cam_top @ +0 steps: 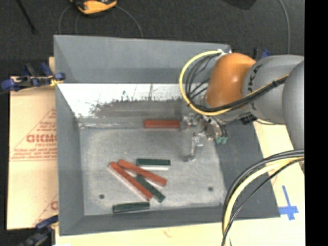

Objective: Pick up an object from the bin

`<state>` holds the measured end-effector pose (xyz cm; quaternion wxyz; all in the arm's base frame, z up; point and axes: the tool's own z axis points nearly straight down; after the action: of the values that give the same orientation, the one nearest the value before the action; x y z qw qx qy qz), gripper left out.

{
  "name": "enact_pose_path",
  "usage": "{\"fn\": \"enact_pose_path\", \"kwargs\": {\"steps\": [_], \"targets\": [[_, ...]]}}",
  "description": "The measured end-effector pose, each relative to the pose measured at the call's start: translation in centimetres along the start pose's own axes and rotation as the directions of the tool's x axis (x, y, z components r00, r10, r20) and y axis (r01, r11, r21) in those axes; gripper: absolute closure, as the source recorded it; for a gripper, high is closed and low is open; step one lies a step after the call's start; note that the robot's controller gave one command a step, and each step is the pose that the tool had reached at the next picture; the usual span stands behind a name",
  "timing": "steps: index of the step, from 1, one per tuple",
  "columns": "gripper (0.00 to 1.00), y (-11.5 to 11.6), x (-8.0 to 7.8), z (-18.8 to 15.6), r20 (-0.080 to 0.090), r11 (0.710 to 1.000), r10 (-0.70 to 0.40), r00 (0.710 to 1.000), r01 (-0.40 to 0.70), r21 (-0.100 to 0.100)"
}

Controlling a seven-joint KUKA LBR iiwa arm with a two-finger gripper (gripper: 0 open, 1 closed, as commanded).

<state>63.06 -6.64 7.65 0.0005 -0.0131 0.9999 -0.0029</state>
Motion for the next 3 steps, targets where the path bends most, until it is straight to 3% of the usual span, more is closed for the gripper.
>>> {"fn": "enact_pose_path", "kwargs": {"steps": [1, 2, 3], "targets": [[0.00, 5.9, -1.1, 0.3, 0.005, 0.999, -0.037, 0.999, 0.037, -0.004], [0.00, 8.9, -0.2, -0.1, 0.006, 0.999, -0.034, 0.999, 0.034, -0.010], [0.00, 10.5, 1.5, 0.2, 0.004, 1.000, -0.016, 1.000, 0.016, -0.004]]}}
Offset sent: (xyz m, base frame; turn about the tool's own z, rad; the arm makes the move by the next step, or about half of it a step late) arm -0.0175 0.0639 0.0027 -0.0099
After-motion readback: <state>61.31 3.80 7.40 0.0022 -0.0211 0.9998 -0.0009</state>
